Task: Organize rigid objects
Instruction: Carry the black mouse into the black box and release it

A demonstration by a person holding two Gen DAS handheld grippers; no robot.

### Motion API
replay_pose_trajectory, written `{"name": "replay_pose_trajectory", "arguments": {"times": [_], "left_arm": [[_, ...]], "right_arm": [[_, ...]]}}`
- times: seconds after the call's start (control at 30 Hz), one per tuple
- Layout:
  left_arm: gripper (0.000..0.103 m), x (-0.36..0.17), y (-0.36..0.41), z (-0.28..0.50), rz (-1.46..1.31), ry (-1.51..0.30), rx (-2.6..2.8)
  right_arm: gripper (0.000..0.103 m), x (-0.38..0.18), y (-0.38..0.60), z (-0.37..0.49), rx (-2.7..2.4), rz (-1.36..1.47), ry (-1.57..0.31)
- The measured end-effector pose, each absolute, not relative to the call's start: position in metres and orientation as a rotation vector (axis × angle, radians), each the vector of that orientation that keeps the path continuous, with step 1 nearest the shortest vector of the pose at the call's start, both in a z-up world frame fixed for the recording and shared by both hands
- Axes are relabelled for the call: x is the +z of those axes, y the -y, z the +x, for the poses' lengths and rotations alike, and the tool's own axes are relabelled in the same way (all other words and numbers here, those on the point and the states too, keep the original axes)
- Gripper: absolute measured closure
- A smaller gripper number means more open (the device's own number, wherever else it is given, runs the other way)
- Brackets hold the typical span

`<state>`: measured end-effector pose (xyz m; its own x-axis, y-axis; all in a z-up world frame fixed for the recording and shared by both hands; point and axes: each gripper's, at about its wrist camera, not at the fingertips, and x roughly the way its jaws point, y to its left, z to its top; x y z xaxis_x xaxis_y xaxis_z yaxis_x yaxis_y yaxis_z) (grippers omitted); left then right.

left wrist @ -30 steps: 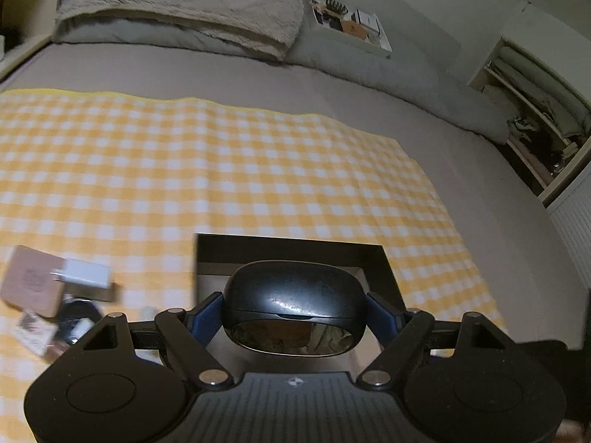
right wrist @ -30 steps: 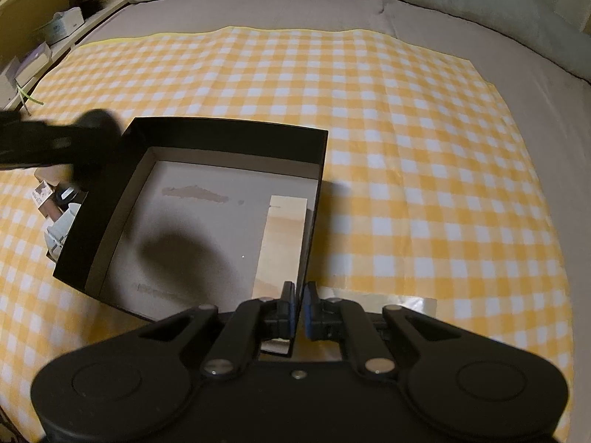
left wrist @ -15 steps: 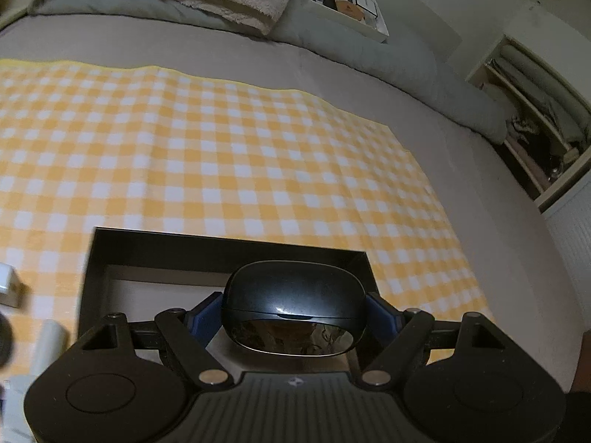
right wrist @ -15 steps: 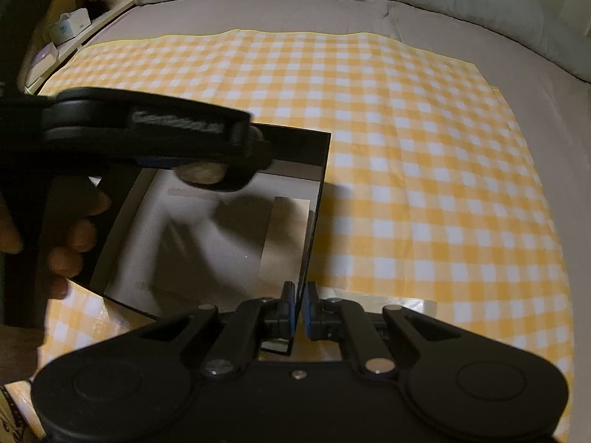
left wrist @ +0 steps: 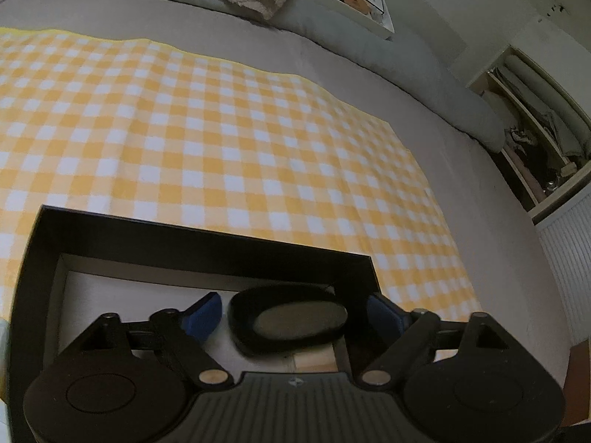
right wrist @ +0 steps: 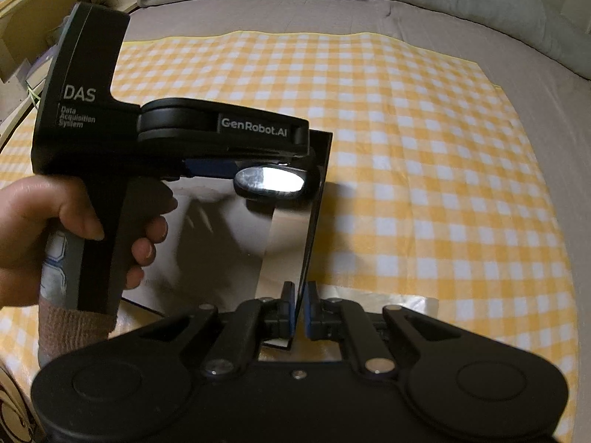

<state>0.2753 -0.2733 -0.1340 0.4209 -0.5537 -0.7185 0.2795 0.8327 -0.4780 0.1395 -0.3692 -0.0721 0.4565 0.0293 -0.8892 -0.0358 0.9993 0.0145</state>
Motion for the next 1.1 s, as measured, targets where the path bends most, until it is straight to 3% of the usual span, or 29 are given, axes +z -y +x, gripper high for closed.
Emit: {"name": "replay_pose_trajectory", "arguments": {"times": [1.1], "left_arm": [[0.000, -0.056, 0.205, 0.208, -0.025, -0.910, -0.564]], "right_arm": [[0.097, -0.076, 0.368, 0.147, 0.027, -0.043, -1.104]]}}
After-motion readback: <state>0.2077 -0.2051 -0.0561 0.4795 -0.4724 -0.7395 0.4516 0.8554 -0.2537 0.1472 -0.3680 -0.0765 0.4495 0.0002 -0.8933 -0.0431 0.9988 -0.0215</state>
